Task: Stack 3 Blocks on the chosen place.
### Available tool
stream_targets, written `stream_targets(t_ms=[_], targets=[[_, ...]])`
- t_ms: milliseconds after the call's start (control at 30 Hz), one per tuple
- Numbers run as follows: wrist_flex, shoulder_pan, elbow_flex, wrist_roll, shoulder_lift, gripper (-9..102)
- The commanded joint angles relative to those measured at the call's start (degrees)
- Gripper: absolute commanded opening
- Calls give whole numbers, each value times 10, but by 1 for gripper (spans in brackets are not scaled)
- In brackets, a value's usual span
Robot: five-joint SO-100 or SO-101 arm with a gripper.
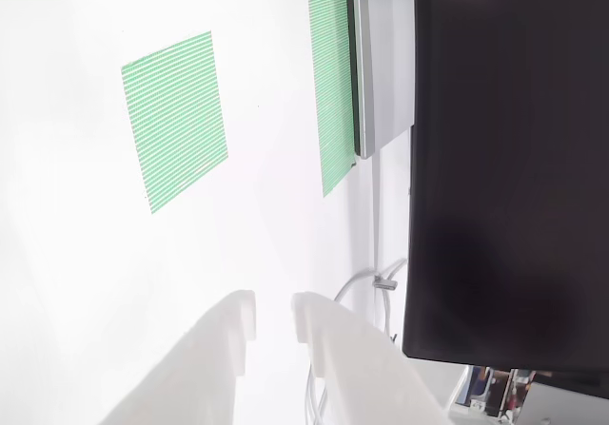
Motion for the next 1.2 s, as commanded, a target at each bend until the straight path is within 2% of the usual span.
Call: stream_targets(t_ms=[0,1167], targets=[[-12,-22,18,-4,10,0],[-12,-40,15,4,10,0]])
